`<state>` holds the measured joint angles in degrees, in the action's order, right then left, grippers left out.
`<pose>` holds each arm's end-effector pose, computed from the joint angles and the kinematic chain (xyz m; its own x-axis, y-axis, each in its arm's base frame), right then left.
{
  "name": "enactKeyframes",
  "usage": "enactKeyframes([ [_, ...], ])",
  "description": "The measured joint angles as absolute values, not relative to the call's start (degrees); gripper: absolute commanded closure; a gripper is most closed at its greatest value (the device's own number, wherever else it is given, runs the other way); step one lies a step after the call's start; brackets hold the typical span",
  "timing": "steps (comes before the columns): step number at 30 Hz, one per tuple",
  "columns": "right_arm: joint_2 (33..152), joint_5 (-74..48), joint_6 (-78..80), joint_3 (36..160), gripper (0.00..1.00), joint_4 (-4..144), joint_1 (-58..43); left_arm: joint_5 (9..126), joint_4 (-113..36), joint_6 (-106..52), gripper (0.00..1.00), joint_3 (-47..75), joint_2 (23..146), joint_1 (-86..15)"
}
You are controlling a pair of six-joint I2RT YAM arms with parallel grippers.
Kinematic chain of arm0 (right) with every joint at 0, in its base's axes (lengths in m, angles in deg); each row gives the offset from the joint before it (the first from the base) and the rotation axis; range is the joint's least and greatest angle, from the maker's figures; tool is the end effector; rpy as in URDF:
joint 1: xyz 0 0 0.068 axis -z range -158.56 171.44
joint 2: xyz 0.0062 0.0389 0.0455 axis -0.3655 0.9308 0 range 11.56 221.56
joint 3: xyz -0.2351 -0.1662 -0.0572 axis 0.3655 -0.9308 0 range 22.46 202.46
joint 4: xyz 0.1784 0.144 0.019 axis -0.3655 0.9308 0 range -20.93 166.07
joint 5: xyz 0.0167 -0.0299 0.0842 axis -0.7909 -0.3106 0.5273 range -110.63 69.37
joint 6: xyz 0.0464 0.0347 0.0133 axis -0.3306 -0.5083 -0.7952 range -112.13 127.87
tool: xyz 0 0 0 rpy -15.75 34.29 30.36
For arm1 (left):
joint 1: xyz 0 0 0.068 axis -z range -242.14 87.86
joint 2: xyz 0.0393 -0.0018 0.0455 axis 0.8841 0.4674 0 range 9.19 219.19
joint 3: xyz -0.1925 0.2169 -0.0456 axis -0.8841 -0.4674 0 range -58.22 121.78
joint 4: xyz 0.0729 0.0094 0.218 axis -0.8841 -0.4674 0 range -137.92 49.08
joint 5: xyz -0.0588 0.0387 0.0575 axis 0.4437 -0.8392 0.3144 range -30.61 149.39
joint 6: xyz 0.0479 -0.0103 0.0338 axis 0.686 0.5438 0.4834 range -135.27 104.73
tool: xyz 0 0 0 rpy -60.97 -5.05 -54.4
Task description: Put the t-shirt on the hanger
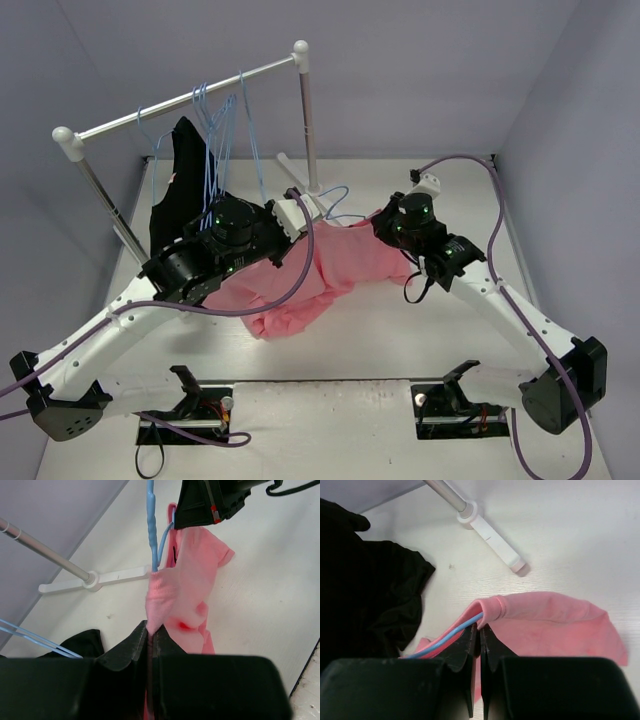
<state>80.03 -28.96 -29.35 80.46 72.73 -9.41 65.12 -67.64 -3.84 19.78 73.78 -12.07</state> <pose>0.2155 0.1215 0.3710 -0.4008 0.4578 -0.7936 -0.1812 0.8095 0.5584 0.1271 -0.1586 0.4515 0.0187 0.2850 -0.9583 0.8383 0.5180 0.1704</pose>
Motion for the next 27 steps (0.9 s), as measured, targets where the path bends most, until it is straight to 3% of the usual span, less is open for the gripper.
enactKeyframes([
  [10,79.96,-26.82,-14.87,91.03,1.0,78.0,-9.45,68.94,-70.39,-3.33,1.0,21.26,73.91,-13.21],
  [27,79.96,-18.6,-4.39,96.28,1.0,83.04,-15.71,72.5,-70.97,-3.31,1.0,24.72,75.49,-15.29],
])
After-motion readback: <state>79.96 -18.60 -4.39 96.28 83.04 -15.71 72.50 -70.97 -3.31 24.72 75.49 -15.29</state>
